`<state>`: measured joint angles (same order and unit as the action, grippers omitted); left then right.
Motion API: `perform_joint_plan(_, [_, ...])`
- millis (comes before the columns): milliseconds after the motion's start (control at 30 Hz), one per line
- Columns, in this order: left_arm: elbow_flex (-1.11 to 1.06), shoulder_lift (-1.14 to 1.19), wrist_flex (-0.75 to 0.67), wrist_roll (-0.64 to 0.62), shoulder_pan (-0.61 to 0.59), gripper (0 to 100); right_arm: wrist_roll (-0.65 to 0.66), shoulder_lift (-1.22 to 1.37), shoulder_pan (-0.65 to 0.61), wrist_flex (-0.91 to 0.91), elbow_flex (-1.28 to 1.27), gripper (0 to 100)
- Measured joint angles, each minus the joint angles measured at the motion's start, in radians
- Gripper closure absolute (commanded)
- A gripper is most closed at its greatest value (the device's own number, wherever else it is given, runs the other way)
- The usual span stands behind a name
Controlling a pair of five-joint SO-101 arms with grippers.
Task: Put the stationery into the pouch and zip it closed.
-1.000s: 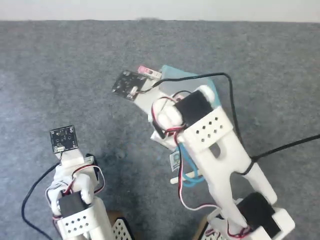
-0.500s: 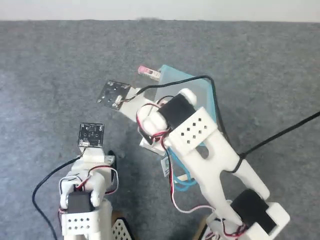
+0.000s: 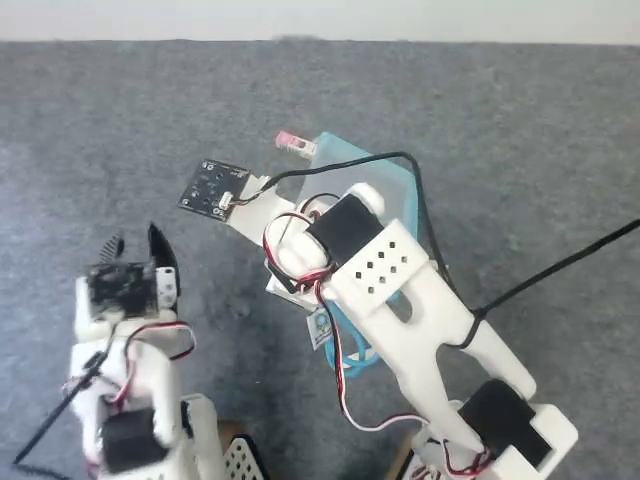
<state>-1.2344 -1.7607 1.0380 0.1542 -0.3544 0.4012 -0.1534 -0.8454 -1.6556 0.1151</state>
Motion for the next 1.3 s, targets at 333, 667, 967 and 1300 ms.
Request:
perform_joint_plan(333, [0.400,0.572,0.183,0.000,0.130,73,-0.074,-0.055,0.000,0.069,-0.043,99.1])
perform_joint_plan(667, [0.419,0.457,0.259,-0.057,0.187,65,-0.123,-0.494,0.006,0.408,-0.554,99.2])
perform_joint_plan(967, [0.338,0.466,0.252,-0.046,0.370,65,-0.123,-0.580,0.008,0.417,-0.586,99.2])
perform_joint_plan(1300, [0.267,0.477,0.201,-0.046,0.384,65,-0.123,-0.582,0.008,0.417,-0.586,99.2])
